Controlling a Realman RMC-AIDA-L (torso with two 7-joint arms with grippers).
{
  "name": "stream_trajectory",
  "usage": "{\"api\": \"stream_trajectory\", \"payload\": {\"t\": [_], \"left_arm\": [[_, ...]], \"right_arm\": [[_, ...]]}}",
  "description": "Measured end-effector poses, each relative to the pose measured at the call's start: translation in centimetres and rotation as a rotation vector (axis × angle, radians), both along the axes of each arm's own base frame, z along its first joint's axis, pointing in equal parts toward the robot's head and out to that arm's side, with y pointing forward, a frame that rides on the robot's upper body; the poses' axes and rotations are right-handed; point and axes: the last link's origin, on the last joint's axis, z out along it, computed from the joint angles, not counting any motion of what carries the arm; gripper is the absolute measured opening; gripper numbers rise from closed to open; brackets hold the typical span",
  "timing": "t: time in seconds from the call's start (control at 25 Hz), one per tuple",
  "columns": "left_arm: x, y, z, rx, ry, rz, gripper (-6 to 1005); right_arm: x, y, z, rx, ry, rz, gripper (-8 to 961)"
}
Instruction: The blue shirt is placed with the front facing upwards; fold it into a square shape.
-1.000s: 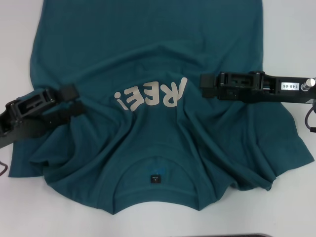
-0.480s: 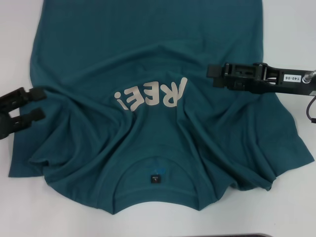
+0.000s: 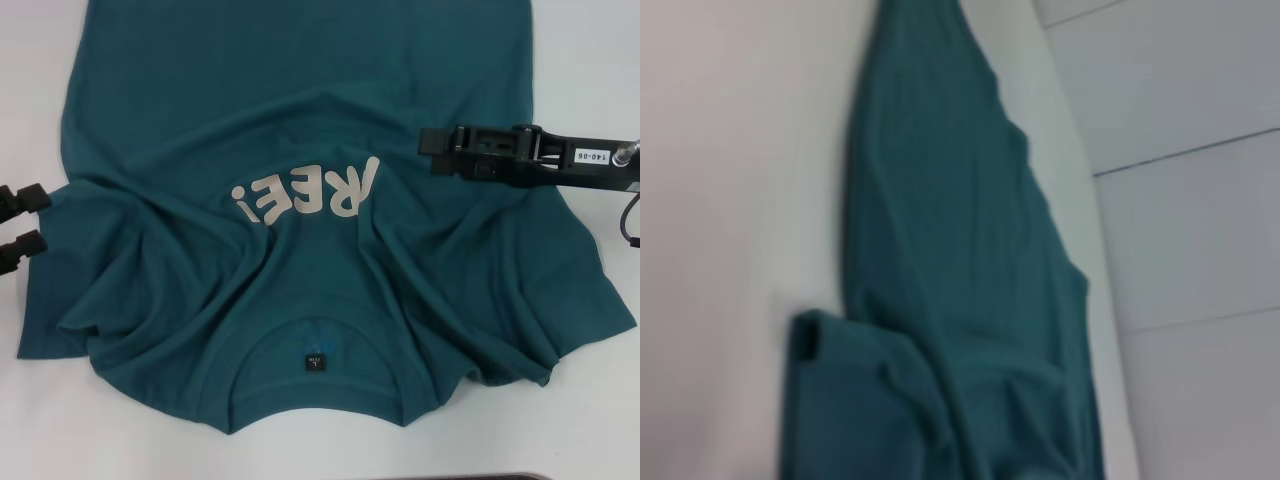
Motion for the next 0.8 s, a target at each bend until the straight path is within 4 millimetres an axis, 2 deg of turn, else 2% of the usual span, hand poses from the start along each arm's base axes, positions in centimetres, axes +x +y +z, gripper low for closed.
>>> {"api": "stream_trajectory", "payload": {"t": [0.8], "left_arm": [[-1.7,-0.9,0.4,-0.010,0.061,0.065,874]], "right_arm": [[0.3,-0.1,0.2,0.004,0.001,-0.008,885]]}}
